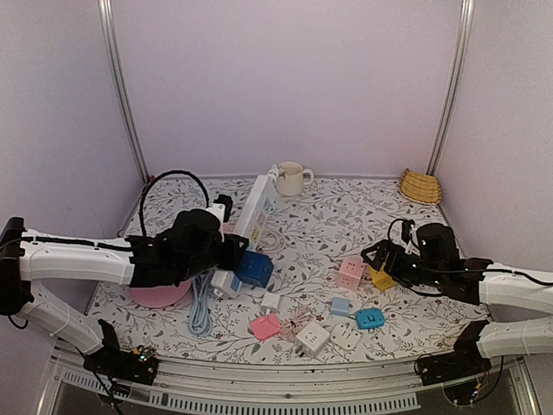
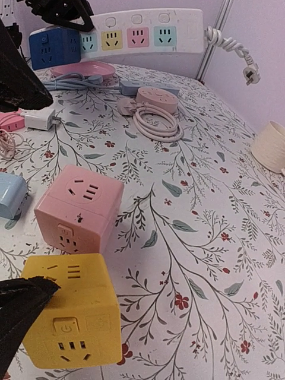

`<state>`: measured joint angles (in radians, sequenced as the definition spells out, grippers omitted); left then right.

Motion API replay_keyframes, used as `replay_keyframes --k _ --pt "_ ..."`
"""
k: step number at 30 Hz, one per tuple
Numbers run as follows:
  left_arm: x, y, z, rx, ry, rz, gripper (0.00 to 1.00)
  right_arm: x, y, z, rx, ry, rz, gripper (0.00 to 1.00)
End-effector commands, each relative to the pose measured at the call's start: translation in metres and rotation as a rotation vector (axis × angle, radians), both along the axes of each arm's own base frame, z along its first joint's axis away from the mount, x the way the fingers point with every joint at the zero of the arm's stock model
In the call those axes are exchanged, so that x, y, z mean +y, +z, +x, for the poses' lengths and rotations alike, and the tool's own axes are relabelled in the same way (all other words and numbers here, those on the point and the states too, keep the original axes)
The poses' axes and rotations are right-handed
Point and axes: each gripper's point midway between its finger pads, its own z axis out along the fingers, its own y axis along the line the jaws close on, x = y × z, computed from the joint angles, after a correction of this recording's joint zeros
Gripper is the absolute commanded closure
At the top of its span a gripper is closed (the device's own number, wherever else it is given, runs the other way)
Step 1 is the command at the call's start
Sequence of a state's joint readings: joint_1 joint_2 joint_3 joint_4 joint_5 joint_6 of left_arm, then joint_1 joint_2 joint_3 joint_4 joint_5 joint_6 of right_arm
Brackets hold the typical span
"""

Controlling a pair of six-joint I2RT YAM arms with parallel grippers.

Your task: Pull the plug off the socket

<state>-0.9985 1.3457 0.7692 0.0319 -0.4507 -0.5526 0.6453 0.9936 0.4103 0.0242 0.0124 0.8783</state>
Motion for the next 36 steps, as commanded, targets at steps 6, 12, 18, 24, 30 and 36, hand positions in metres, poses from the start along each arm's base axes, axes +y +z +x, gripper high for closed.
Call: replay_keyframes --k 6,12,18,24,30,36 --pt "-0.029 0.057 0.010 -0.076 -0.021 -0.249 1.00 0.014 0.024 -0.001 -0.032 0.078 0.025 0.01" --pt "-0.048 0.058 0.013 -0.053 -0.051 -0.302 1.00 0.053 0.045 -0.012 -0.064 0.168 0.088 0.01" --pt "-0.061 0.066 0.015 -0.051 -0.074 -0.334 1.00 0.096 0.058 -0.026 -0.075 0.262 0.145 0.01" --pt "-0.067 0.068 0.014 -0.047 -0.088 -0.353 1.00 0.135 0.063 -0.037 -0.067 0.345 0.197 0.01" --pt "-0.074 0.070 0.011 -0.040 -0.115 -0.370 1.00 0.174 0.072 -0.043 -0.074 0.409 0.245 0.01" --pt "-0.078 0.072 0.007 -0.042 -0.132 -0.376 1.00 0.192 0.068 -0.044 -0.058 0.440 0.260 0.01"
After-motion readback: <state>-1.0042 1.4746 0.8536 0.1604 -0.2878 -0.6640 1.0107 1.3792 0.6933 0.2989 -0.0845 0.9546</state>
